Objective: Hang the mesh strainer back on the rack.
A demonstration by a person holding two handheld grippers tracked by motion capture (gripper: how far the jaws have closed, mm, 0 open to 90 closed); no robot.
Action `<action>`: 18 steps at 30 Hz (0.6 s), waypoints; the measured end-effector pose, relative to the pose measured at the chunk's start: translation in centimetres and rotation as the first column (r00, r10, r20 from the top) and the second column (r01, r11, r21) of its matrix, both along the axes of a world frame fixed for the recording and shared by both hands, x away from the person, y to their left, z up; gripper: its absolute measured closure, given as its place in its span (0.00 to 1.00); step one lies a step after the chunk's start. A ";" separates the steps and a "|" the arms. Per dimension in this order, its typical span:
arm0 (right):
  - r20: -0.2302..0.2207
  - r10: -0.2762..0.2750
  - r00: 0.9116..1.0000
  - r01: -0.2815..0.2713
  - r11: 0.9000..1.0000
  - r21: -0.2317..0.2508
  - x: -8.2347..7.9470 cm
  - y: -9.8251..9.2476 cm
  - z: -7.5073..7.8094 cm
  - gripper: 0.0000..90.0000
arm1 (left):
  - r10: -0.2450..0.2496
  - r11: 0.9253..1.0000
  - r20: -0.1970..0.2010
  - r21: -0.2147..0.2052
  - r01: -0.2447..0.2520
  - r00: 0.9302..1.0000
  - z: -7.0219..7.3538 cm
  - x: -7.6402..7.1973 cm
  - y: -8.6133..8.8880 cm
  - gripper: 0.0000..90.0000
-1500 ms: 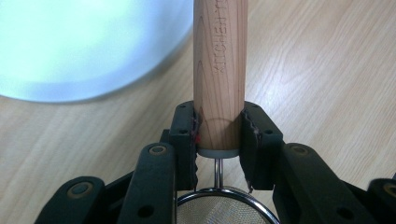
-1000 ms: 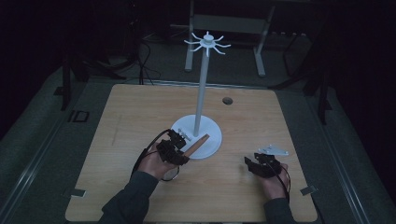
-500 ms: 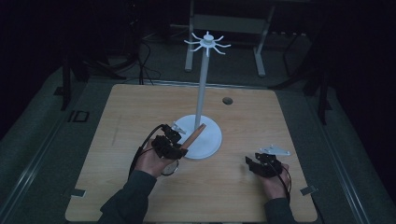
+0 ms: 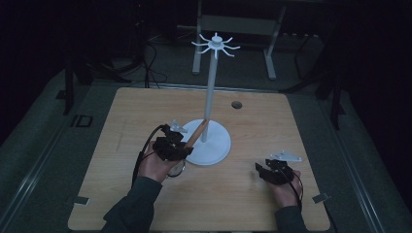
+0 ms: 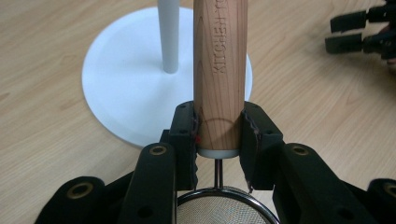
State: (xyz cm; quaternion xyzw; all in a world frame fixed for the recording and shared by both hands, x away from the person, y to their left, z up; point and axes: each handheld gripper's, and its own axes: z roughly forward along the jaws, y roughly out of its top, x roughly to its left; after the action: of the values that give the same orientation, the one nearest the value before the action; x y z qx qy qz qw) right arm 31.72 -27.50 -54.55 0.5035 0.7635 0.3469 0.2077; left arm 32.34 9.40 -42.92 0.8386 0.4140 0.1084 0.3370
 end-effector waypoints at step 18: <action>0.000 -0.003 1.000 0.003 1.000 0.001 0.0 0.0 0.0 0.55 | 0.095 0.990 0.107 -0.116 -0.083 0.990 1.8 -0.6 0.7 0.77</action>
State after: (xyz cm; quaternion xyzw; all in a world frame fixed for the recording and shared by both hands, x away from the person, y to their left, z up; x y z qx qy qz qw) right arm 31.72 -27.47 -54.58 0.5049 0.7626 0.3470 0.2077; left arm 31.72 10.15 -41.09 0.7916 0.4369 0.1472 0.4010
